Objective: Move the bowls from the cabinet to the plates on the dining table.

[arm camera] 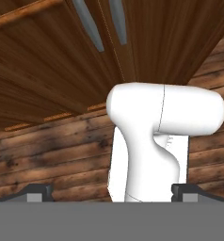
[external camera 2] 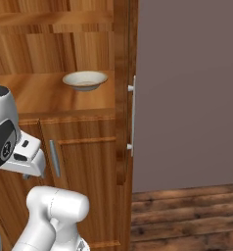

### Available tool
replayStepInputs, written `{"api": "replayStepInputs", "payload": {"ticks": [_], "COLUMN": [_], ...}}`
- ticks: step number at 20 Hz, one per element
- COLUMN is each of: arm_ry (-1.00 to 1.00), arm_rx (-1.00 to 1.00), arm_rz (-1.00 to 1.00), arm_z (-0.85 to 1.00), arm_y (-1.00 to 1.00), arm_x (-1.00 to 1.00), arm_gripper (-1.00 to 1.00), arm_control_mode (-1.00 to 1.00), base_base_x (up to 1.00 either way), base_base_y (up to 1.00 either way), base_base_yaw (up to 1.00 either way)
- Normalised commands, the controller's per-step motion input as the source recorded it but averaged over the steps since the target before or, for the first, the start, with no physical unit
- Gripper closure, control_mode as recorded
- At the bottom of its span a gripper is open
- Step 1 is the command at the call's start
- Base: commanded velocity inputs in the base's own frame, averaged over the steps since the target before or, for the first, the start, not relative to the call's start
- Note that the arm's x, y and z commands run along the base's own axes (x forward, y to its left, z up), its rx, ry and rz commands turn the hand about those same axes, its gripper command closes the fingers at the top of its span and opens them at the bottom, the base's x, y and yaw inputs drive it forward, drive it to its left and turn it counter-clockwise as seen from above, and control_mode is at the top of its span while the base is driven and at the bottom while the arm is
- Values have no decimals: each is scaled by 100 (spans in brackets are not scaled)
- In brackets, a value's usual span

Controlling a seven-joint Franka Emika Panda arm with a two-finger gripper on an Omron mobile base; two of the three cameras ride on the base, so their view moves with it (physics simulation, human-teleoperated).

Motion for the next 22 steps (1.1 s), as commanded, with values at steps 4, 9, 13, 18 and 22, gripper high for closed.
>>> {"api": "replayStepInputs", "payload": {"ticks": [4, 9, 13, 18, 22], "arm_ry": [0, 0, 0, 0, 0], "arm_rx": [0, 0, 0, 0, 0], "arm_rz": [0, 0, 0, 0, 0], "arm_z": [0, 0, 0, 0, 0], "arm_y": [0, 0, 0, 0, 0], "arm_x": [0, 0, 0, 0, 0], "arm_gripper": [-100, -100, -100, -100, -100], "arm_control_mode": [100, 100, 100, 100, 100], "base_base_x": [0, 0, 0, 0, 0], "base_base_y": [0, 0, 0, 0, 0], "base_base_yaw": [0, 0, 0, 0, 0]}}
